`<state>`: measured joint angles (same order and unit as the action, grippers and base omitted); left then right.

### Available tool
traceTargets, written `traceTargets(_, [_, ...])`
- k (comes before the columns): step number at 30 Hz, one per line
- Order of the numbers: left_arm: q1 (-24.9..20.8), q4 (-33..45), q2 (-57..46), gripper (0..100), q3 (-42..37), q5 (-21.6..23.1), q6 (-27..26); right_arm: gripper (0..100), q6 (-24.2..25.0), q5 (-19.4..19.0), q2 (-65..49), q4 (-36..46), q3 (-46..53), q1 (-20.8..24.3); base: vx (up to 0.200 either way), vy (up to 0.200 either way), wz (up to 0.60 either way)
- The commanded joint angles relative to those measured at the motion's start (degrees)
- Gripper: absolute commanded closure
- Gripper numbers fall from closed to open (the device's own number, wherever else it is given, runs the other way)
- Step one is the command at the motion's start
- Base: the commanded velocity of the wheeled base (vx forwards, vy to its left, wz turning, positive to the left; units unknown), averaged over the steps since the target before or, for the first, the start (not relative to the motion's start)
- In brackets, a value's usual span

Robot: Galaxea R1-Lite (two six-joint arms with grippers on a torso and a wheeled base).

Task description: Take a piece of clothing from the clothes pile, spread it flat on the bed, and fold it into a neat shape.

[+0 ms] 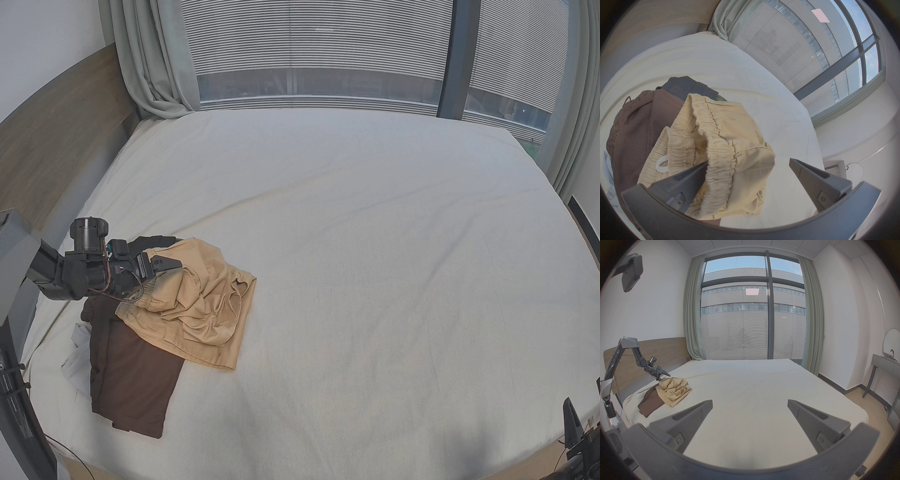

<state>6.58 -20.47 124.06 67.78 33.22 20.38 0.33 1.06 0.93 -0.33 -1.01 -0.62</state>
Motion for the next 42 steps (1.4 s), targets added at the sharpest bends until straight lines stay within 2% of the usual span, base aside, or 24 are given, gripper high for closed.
traceTargets(1, [0.0, 0.0, 1.1, 0, 0.6, 0.0, 0.5, 0, 0.0, 0.0, -0.8, 0.0, 1.0, 0.0, 0.000, 0.000, 0.00])
traceTargets(4, [0.2, -0.1, 1.1, 0, 0.7, 0.0, 0.8, 0, 0.0, 0.0, -0.8, 0.0, 1.0, 0.0, 0.000, 0.000, 0.00])
traceTargets(5, [0.2, -0.1, 1.1, 100, 0.7, 0.0, 0.8, 0, 0.0, 0.0, -0.8, 0.0, 1.0, 0.0, 0.000, 0.000, 0.00])
traceTargets(11, [0.4, -1.8, 1.1, 100, -0.1, 0.4, 2.4, 0, 0.0, 0.0, -0.8, 0.0, 1.0, 0.0, 0.000, 0.000, 0.00])
traceTargets(15, [0.1, -1.9, 0.1, 100, -1.3, 2.7, 4.4, 0, 0.0, 0.0, -0.8, 0.0, 1.0, 0.0, 0.000, 0.000, 0.00])
traceTargets(20, [-0.1, -2.0, -4.4, 100, -4.2, 5.3, 7.9, 0, 0.0, 0.0, -0.8, 0.0, 1.0, 0.0, 0.000, 0.000, 0.00])
traceTargets(21, [-0.3, -2.0, -7.1, 100, -5.9, 6.8, 10.1, 0, 0.0, 0.0, -0.8, 0.0, 1.0, 0.0, 0.000, 0.000, 0.00])
traceTargets(26, [-1.3, -2.0, -13.1, 100, -9.2, 7.4, 14.2, 0, 0.0, 0.0, -0.8, 0.0, 1.0, 0.0, 0.000, 0.000, 0.00])
traceTargets(33, [-2.6, -2.0, -18.8, 100, -12.4, 7.5, 15.0, 0, 0.0, 0.0, -0.8, 0.0, 1.0, 0.0, 0.000, 0.000, 0.00])
traceTargets(42, [-3.9, -4.2, -20.4, 100, -15.8, 8.4, 15.2, 0, 0.0, 0.0, -0.8, 0.0, 1.0, 0.0, 0.000, 0.000, 0.00])
